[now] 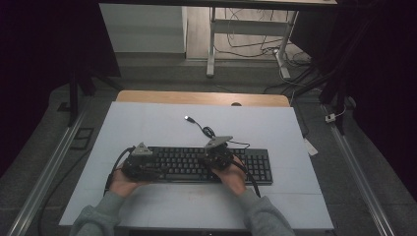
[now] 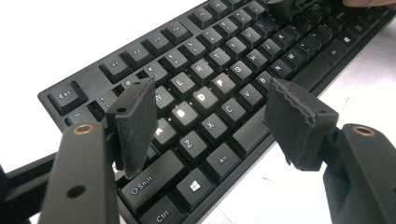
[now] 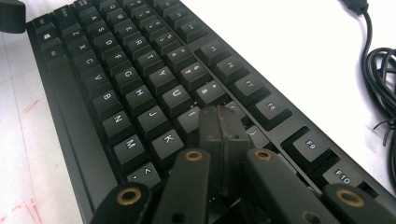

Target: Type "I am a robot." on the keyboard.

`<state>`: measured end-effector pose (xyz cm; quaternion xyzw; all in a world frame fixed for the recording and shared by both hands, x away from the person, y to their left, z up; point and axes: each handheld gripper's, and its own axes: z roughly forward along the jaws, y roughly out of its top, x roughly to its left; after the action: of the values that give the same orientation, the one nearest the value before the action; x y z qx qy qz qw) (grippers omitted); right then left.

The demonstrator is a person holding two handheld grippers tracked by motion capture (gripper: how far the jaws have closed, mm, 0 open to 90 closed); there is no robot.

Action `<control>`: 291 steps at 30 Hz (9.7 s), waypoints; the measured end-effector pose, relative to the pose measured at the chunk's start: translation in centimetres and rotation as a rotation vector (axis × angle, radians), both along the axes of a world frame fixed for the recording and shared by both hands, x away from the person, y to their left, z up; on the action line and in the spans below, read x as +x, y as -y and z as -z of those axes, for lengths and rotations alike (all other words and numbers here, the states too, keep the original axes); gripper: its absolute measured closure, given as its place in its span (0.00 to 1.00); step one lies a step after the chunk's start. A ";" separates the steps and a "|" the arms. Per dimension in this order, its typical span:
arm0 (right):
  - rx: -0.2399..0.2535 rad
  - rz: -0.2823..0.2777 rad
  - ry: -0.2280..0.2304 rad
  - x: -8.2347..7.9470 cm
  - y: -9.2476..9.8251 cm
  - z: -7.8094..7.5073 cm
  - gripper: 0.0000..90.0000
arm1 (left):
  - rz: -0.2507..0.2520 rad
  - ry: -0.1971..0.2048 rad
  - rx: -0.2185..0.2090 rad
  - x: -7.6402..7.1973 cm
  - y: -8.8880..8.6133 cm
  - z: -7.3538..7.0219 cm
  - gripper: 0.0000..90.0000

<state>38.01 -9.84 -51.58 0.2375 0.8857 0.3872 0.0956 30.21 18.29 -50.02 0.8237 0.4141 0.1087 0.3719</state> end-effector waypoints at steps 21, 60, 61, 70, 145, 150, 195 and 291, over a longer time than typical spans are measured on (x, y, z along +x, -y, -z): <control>0.097 0.034 0.012 -1.1 2.4 -2.2 0.78 | -0.009 0.001 -0.005 0.1 -0.3 0.0 0.38; 0.112 0.123 0.057 -4.4 10.9 -2.5 0.55 | -0.011 0.008 -0.002 0.1 -0.3 0.0 0.38; 0.112 0.123 0.059 -4.4 10.8 -2.5 0.55 | -0.008 0.009 0.000 0.1 -0.3 -0.1 0.38; 0.110 0.119 0.058 -4.4 10.7 -2.5 0.55 | 0.003 0.019 0.000 0.1 0.3 -0.2 0.38; 0.093 0.120 0.057 -4.2 10.6 -2.3 0.55 | 0.120 0.019 0.051 1.1 6.1 1.4 0.99; 0.099 0.121 0.055 -4.2 10.6 -2.3 0.55 | 0.099 0.043 0.023 0.7 4.9 0.4 0.98; 0.109 0.126 0.064 -4.1 10.8 -2.6 0.55 | -0.034 0.022 -0.056 -2.7 -2.6 0.1 0.40; 0.114 0.068 0.005 -1.6 5.9 -2.5 0.82 | -0.036 0.010 -0.031 -2.3 -2.2 0.6 0.38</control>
<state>36.42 -15.74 -49.11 0.2716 0.8534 0.4341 0.0974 27.91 20.51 -50.67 0.8096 0.4287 0.1129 0.3848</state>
